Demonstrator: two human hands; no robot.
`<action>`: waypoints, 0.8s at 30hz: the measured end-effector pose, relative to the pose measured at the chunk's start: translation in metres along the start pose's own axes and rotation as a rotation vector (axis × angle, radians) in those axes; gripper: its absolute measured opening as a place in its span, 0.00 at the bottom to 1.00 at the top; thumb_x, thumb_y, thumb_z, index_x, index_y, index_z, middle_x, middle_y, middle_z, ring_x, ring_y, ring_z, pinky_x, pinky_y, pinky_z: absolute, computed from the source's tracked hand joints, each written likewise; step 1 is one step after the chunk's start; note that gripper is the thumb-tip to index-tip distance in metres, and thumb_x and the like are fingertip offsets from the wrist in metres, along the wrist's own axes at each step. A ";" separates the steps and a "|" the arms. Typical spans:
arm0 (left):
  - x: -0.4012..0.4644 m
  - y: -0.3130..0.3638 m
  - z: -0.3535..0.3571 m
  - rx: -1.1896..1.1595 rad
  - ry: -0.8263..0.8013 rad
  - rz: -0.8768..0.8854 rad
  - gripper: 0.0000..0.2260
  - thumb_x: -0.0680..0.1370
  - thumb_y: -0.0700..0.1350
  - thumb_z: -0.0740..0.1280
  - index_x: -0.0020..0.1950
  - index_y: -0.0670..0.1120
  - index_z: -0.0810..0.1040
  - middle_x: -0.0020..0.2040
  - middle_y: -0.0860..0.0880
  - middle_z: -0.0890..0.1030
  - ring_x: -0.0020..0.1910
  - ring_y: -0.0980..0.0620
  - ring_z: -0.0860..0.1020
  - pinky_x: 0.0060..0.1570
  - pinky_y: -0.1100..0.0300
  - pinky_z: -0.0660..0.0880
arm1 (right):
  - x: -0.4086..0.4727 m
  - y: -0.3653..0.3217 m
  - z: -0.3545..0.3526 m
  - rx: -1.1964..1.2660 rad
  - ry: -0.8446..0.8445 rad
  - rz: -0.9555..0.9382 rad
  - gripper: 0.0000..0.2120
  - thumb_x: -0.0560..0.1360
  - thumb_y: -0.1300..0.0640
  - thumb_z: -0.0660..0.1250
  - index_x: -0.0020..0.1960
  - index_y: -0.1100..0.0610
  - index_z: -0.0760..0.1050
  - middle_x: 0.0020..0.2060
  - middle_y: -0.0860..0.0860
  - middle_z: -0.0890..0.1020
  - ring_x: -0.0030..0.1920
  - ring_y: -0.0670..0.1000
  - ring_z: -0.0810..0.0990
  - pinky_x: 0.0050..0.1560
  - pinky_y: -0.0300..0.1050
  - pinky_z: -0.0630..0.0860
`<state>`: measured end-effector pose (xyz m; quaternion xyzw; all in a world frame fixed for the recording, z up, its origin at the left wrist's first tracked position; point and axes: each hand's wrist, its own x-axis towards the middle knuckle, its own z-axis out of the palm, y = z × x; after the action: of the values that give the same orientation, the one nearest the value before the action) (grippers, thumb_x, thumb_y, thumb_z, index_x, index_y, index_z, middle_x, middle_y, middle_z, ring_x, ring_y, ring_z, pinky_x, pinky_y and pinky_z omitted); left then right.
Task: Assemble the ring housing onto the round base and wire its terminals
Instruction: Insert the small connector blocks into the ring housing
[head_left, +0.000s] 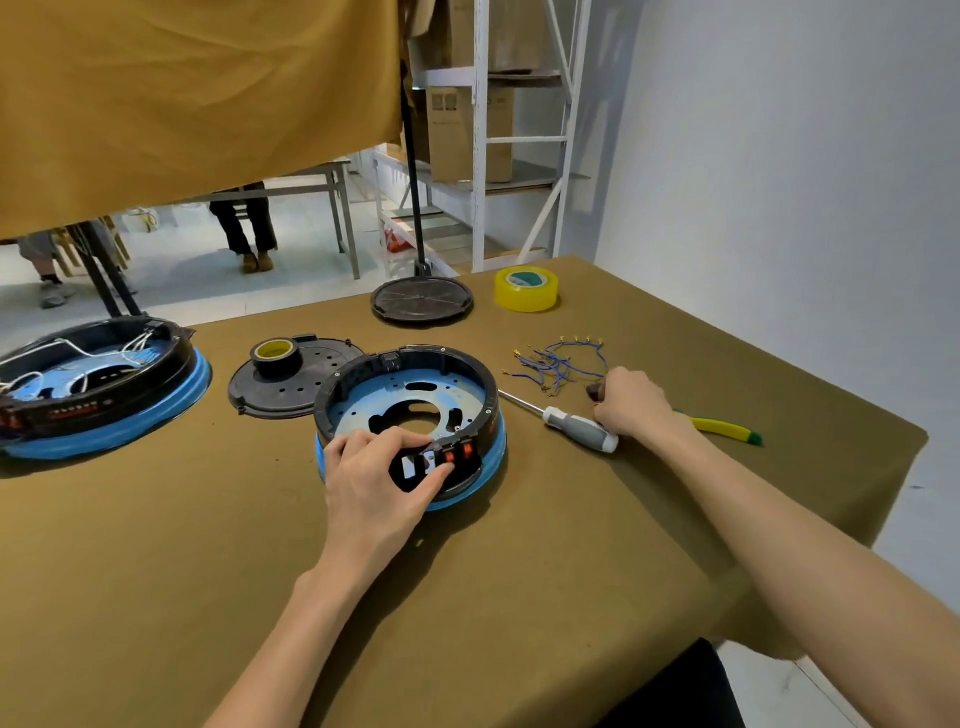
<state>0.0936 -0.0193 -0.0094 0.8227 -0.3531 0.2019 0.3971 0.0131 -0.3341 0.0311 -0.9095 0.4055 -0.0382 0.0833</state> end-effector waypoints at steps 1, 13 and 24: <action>0.000 0.000 0.000 0.000 -0.003 0.005 0.14 0.71 0.52 0.80 0.54 0.52 0.83 0.45 0.58 0.78 0.47 0.57 0.71 0.55 0.59 0.60 | 0.001 0.002 0.000 -0.021 0.013 -0.011 0.09 0.77 0.59 0.68 0.55 0.60 0.76 0.54 0.60 0.81 0.53 0.62 0.79 0.52 0.50 0.76; -0.003 0.008 0.000 0.093 -0.036 0.030 0.14 0.74 0.57 0.76 0.56 0.52 0.83 0.48 0.56 0.84 0.47 0.54 0.77 0.54 0.54 0.67 | -0.106 -0.063 -0.004 0.964 0.064 -0.511 0.03 0.74 0.56 0.78 0.45 0.52 0.84 0.36 0.49 0.83 0.27 0.52 0.81 0.28 0.42 0.76; -0.010 0.027 -0.023 -0.311 0.091 -0.001 0.13 0.78 0.58 0.68 0.57 0.55 0.84 0.47 0.64 0.82 0.56 0.61 0.76 0.71 0.53 0.61 | -0.145 -0.096 0.013 0.853 0.151 -0.769 0.17 0.73 0.63 0.76 0.59 0.50 0.80 0.41 0.44 0.79 0.40 0.49 0.80 0.39 0.41 0.80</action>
<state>0.0655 -0.0091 0.0122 0.7416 -0.3612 0.1816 0.5353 -0.0117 -0.1612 0.0358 -0.8722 -0.0006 -0.2907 0.3933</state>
